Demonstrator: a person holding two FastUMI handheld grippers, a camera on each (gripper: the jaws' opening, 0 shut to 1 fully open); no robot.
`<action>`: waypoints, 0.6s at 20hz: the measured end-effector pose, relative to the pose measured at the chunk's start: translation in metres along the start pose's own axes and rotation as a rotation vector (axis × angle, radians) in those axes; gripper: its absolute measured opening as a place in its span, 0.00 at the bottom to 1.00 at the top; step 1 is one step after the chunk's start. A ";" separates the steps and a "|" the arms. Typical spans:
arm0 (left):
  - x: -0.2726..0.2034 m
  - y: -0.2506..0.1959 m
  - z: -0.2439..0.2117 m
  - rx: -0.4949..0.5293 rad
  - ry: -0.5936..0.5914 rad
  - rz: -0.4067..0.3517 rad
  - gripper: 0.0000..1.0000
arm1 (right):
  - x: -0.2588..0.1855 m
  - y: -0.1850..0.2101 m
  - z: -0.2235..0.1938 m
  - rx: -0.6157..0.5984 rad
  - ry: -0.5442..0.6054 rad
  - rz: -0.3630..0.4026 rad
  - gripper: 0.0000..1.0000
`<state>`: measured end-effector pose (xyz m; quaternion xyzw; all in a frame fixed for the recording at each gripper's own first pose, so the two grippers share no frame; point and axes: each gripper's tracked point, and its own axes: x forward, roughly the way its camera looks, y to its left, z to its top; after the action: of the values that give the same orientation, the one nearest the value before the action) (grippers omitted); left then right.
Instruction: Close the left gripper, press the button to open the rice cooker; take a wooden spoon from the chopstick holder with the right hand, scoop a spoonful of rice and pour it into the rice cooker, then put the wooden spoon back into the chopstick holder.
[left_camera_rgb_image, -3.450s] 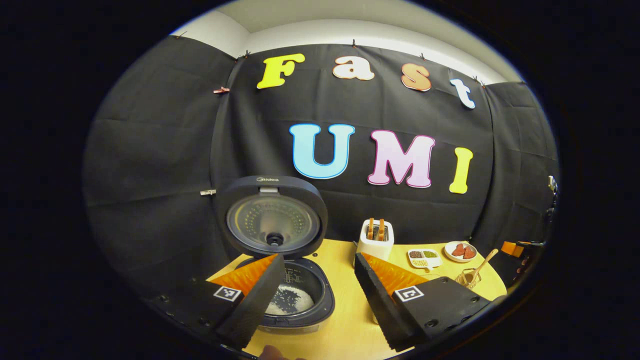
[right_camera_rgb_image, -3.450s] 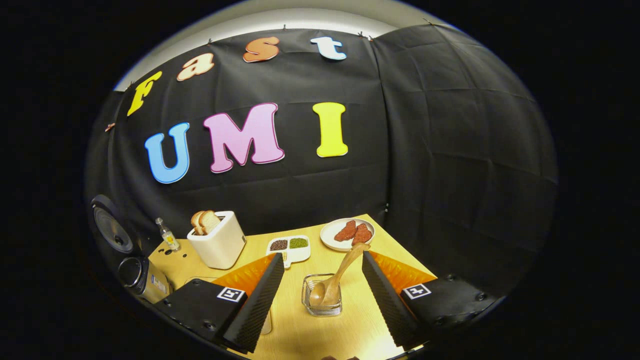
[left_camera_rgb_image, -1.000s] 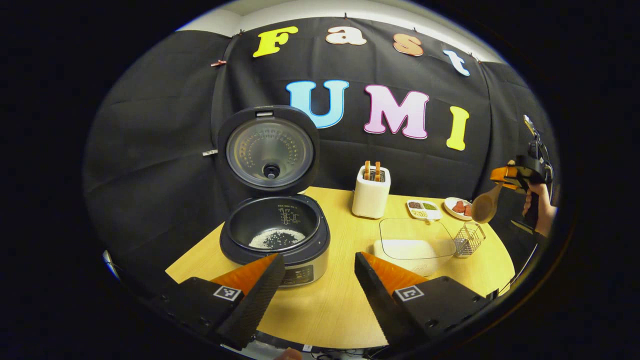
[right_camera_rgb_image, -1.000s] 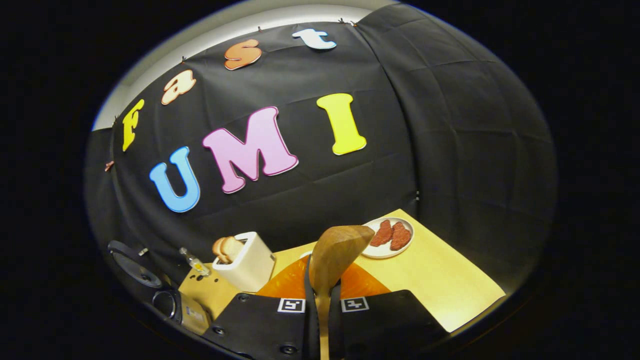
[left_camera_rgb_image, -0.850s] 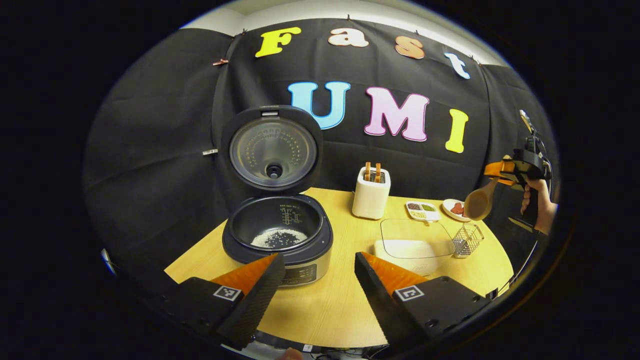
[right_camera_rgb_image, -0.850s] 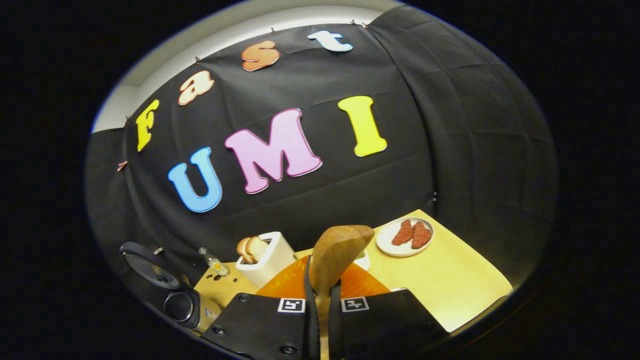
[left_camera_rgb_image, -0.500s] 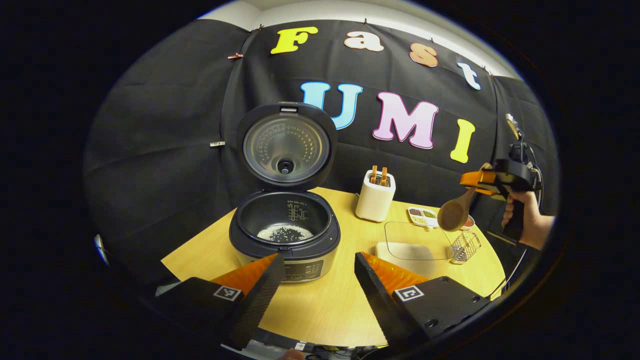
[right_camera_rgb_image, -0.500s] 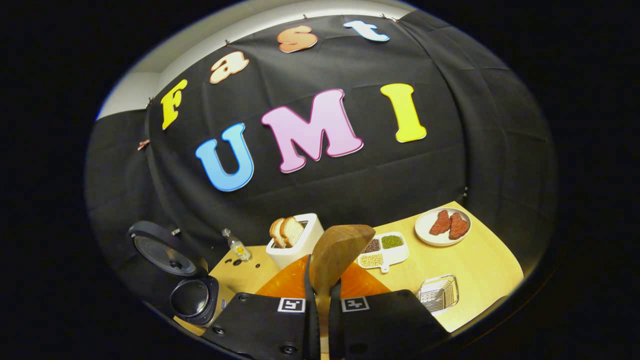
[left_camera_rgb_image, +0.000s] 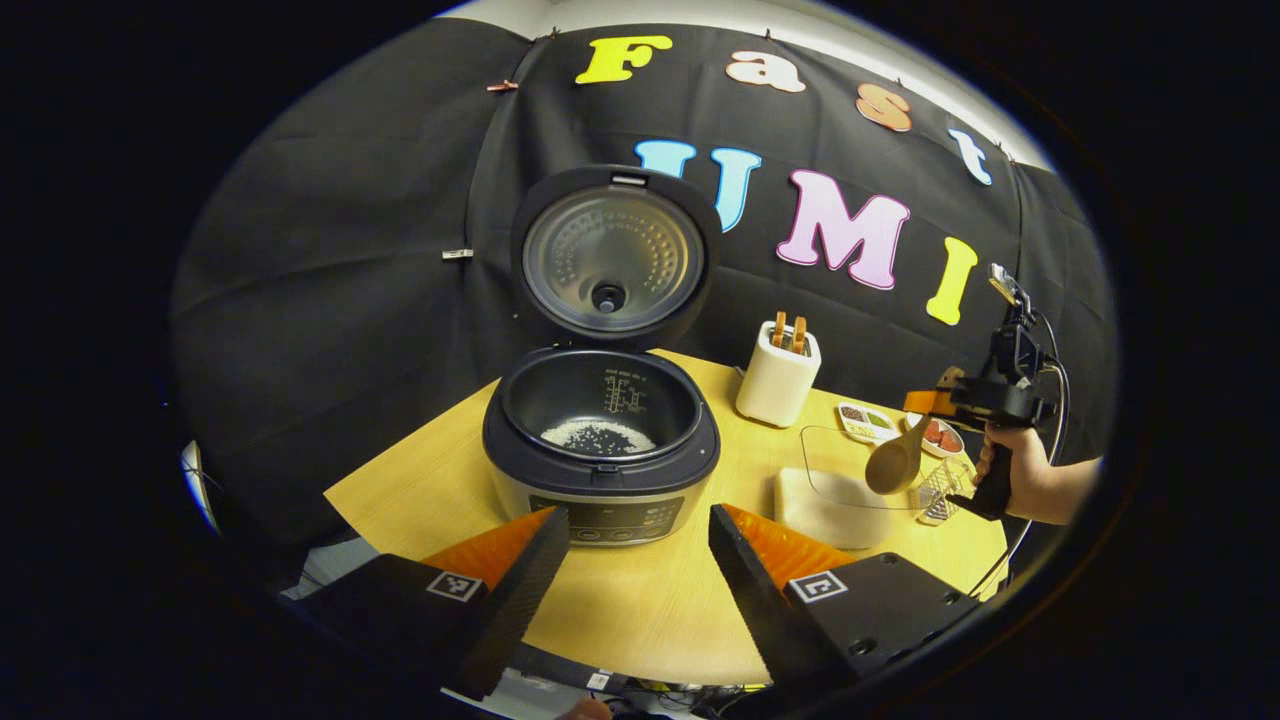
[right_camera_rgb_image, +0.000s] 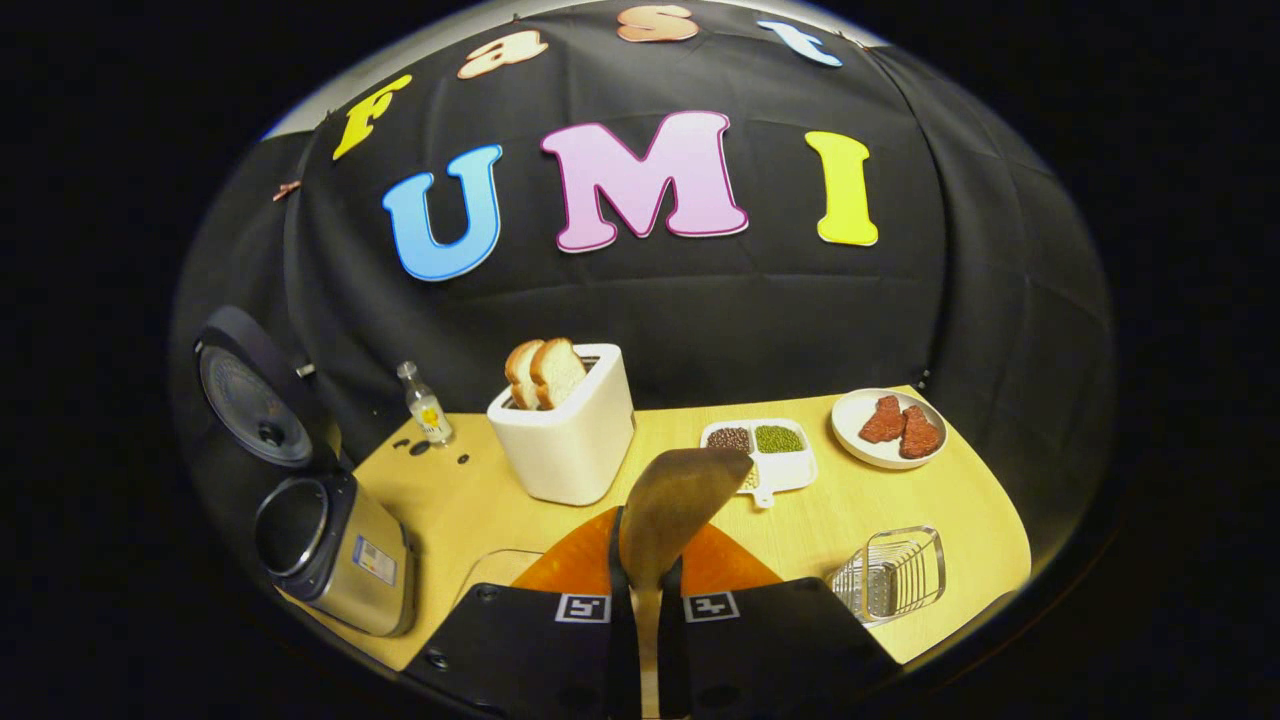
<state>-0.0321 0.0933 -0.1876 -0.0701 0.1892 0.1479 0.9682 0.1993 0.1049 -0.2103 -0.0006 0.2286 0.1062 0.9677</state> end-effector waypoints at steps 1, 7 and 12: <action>0.002 0.002 -0.001 -0.001 0.003 0.002 0.95 | 0.002 0.002 -0.006 -0.032 0.007 0.000 0.12; 0.008 0.014 -0.009 -0.009 0.021 0.011 0.95 | 0.005 0.011 -0.036 -0.064 0.032 -0.011 0.12; 0.011 0.014 -0.016 -0.021 0.036 0.002 0.95 | 0.003 0.042 -0.060 0.062 0.109 0.020 0.12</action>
<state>-0.0325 0.1066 -0.2076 -0.0827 0.2050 0.1495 0.9637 0.1671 0.1436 -0.2637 0.0261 0.2842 0.1088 0.9522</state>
